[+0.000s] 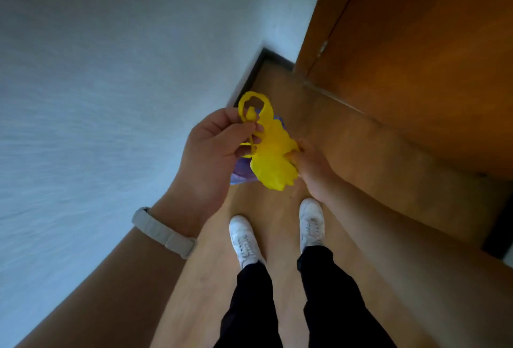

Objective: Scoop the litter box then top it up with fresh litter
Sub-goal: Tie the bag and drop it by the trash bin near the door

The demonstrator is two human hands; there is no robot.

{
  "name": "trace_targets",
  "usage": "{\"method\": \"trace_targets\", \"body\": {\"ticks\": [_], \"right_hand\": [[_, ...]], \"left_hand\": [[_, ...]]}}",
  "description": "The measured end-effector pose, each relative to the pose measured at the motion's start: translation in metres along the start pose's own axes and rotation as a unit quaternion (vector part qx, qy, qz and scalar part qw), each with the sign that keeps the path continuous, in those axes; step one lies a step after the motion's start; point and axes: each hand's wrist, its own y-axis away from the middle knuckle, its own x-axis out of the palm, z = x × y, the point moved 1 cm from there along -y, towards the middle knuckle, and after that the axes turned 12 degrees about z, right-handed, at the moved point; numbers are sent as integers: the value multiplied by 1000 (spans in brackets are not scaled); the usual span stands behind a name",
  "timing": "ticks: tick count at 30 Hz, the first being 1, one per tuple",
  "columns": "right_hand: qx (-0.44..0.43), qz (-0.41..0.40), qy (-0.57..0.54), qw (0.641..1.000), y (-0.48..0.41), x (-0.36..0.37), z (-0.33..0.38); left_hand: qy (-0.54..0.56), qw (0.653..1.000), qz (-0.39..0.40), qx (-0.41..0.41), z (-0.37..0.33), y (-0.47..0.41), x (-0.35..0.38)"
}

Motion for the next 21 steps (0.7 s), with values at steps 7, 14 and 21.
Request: {"method": "trace_targets", "body": {"ticks": [7,14,21], "right_hand": [[31,10,13,999,-111,16,-65],[-6,20,238,971,-176,15,-103],[-28,55,531,845,-174,-11,-109]], "left_hand": [[-23,999,-5,-49,111,-73,-75],[-153,979,-14,-134,213,-148,-129],[-436,870,-74,-217,270,-173,-163]]}}
